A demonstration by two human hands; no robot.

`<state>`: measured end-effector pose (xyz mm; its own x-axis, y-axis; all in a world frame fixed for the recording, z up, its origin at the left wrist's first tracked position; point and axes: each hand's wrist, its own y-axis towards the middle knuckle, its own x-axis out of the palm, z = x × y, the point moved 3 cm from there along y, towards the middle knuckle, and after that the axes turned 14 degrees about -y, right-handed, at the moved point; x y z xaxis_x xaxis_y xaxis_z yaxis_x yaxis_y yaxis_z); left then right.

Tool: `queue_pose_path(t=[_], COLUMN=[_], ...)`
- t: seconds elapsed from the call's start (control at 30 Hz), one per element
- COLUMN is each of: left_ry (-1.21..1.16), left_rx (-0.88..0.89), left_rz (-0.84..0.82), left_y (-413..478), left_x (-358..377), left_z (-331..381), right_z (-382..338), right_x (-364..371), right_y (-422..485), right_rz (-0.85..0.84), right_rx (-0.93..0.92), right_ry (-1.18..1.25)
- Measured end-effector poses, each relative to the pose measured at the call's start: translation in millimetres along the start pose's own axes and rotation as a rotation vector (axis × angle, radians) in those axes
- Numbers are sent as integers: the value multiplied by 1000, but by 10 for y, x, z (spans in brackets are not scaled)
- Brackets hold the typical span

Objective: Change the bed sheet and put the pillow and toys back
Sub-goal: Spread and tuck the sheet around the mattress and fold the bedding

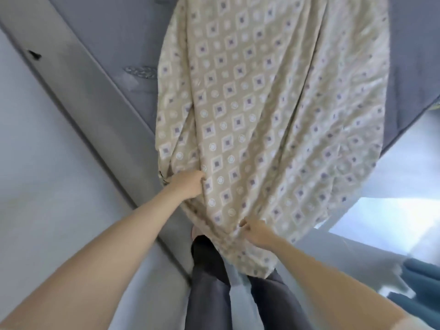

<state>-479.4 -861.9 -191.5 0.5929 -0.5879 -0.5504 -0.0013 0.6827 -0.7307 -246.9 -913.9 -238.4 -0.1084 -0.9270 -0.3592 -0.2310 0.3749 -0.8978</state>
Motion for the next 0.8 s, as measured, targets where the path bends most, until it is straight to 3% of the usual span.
queue_pose_path(t=[0.27, 0.6, 0.8], left_ry=[-405, -617, -655], left_rx=[68, 141, 136], left_rz=[121, 227, 278], left_y=[-266, -318, -305], left_x=[-348, -250, 10], left_z=[1167, 3289, 4731], right_z=[702, 2327, 3493], right_x=[-979, -2454, -3318], right_y=[-664, -1658, -2364], right_rz=[154, 463, 589], right_rx=[33, -5, -4], right_ry=[24, -57, 54])
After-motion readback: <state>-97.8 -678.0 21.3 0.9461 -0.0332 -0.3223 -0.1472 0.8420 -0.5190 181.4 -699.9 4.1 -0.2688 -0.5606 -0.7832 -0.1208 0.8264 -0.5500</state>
